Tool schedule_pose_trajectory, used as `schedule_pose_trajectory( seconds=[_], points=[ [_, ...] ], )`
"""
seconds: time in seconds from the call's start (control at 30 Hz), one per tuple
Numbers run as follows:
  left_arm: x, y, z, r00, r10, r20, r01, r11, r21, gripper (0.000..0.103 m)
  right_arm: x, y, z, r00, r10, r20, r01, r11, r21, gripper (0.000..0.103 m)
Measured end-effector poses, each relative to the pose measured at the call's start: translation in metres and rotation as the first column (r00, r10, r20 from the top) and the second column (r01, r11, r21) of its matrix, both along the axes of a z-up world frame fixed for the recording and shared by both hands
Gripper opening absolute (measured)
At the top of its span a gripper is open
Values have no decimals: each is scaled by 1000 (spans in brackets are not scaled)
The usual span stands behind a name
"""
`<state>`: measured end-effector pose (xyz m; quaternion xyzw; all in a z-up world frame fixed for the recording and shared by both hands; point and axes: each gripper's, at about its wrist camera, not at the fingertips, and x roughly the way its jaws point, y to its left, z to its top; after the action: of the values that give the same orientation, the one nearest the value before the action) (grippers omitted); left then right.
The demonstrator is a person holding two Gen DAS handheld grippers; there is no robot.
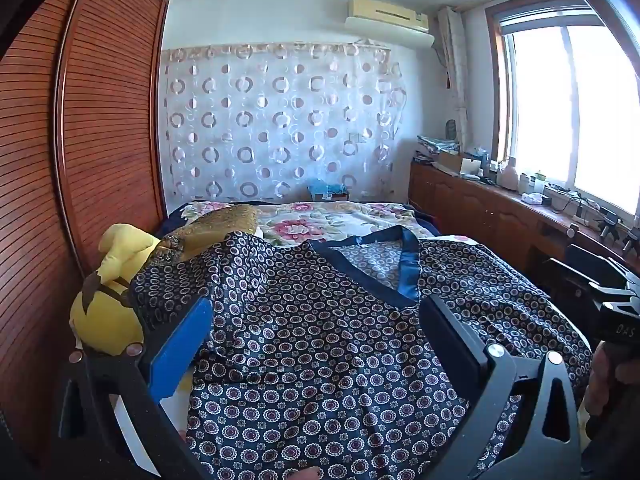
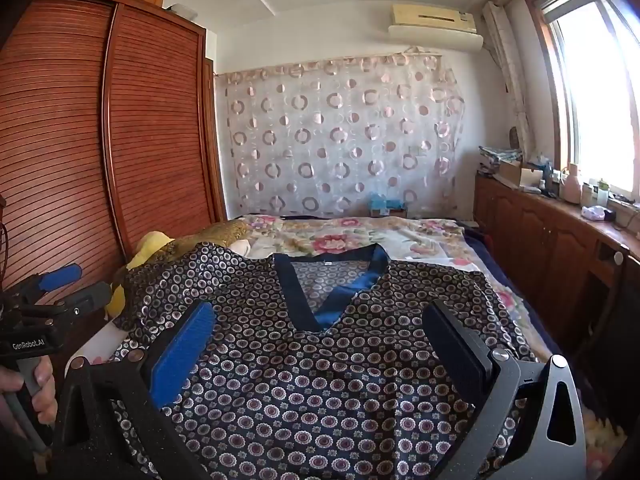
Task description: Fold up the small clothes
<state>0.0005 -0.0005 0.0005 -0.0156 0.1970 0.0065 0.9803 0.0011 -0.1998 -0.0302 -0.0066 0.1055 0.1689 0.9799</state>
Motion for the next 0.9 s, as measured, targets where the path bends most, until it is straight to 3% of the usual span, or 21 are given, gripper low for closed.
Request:
schedule_pose_trajectory(
  seconds=[0.9],
  points=[
    [-5,0,2,1000,18,19,-18,1000,-5,103,-1,0,0,1000,1,-10,0,1000,8,103]
  ],
)
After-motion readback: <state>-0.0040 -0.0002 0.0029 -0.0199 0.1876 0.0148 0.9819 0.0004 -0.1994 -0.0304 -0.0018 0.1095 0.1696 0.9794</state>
